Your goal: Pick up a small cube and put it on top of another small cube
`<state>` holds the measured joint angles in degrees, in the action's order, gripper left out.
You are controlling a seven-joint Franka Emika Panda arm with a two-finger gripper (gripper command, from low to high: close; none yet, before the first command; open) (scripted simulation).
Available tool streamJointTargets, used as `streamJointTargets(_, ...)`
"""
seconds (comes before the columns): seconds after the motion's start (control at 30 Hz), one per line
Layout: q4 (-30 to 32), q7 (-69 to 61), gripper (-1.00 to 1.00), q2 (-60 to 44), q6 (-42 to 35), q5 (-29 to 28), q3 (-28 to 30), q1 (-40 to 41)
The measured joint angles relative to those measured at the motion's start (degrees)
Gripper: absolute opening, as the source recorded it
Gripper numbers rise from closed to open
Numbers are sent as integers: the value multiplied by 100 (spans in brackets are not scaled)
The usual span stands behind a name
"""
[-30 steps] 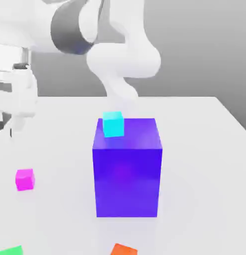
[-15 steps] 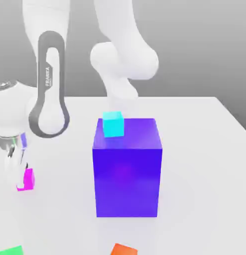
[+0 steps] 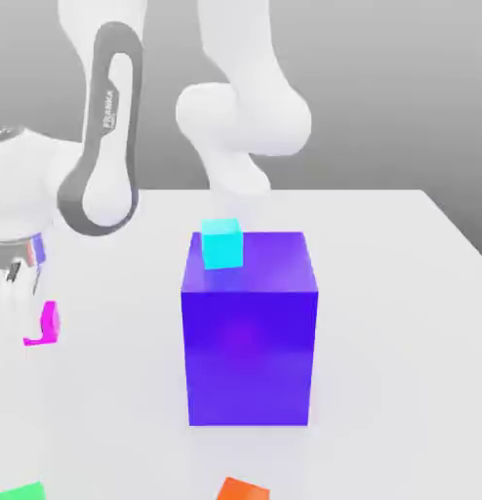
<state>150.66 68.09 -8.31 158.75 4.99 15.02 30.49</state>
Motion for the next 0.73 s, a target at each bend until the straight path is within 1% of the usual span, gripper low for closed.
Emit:
streamJointTargets(0.47, -2892, -339, -100, -1212, -1659, -254, -1069, -927)
streamJointTargets(0.53, -3079, -380, -100, -1530, -1528, -241, -1139, -982)
streamJointTargets(0.6, -3146, -411, -100, -1919, -1208, -206, -1172, -985)
streamJointTargets(0.63, -3161, -420, 100, -2033, -1109, -195, -1180, -985)
streamJointTargets(0.73, -3161, -420, 100, -2033, -1109, -195, -1180, -985)
